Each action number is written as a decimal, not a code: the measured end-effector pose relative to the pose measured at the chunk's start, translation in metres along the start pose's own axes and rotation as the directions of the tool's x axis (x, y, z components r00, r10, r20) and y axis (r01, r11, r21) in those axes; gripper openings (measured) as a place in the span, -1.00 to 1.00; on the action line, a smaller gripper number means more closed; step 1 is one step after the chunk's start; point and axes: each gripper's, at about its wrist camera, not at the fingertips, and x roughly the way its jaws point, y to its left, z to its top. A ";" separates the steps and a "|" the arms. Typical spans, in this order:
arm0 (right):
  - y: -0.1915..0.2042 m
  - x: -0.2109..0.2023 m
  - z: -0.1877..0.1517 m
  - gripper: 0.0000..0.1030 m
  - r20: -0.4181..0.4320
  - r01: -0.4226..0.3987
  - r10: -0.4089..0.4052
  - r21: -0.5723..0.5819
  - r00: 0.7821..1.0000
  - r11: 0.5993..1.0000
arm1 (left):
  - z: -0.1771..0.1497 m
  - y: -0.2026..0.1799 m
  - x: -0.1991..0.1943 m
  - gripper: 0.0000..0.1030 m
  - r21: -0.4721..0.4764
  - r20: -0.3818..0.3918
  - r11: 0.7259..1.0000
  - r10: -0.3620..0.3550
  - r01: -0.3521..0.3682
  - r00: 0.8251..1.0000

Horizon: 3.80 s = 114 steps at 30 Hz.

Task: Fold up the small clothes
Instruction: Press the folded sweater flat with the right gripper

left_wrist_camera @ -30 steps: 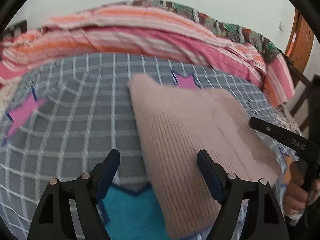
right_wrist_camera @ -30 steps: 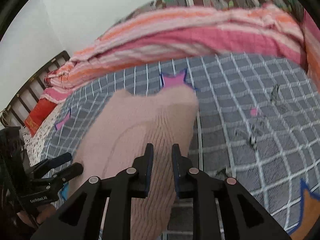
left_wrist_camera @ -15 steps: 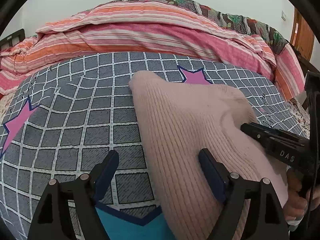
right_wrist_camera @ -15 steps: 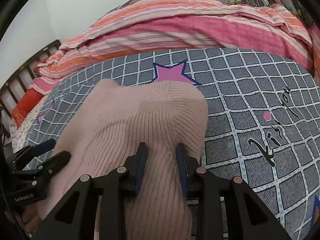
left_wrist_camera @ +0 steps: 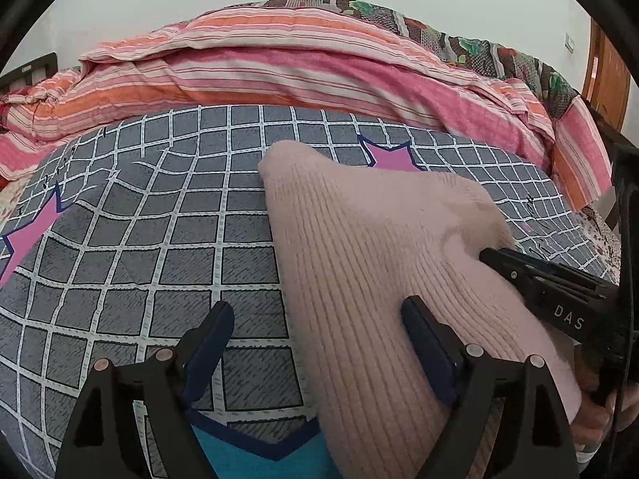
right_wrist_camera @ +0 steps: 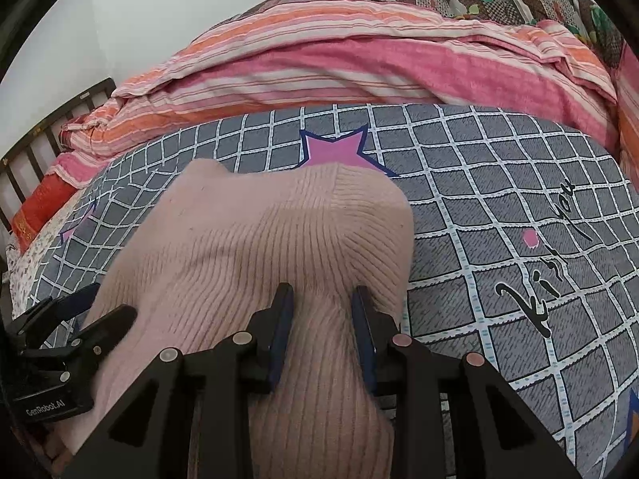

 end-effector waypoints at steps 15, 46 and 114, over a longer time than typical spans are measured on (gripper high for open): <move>-0.001 0.000 0.000 -0.44 0.009 -0.004 0.004 0.001 1.000 1.000 | 0.001 0.000 0.000 0.71 0.005 0.005 1.000 -0.004 0.004 1.000; -0.002 -0.001 -0.003 -0.43 0.046 -0.037 0.036 0.014 0.998 0.999 | 0.022 0.015 0.026 0.69 -0.023 0.016 1.000 -0.002 0.002 1.000; 0.009 -0.018 -0.013 -0.38 0.156 0.008 -0.004 -0.026 0.988 1.000 | 0.012 0.013 0.010 0.68 -0.045 0.112 0.999 0.026 -0.022 0.993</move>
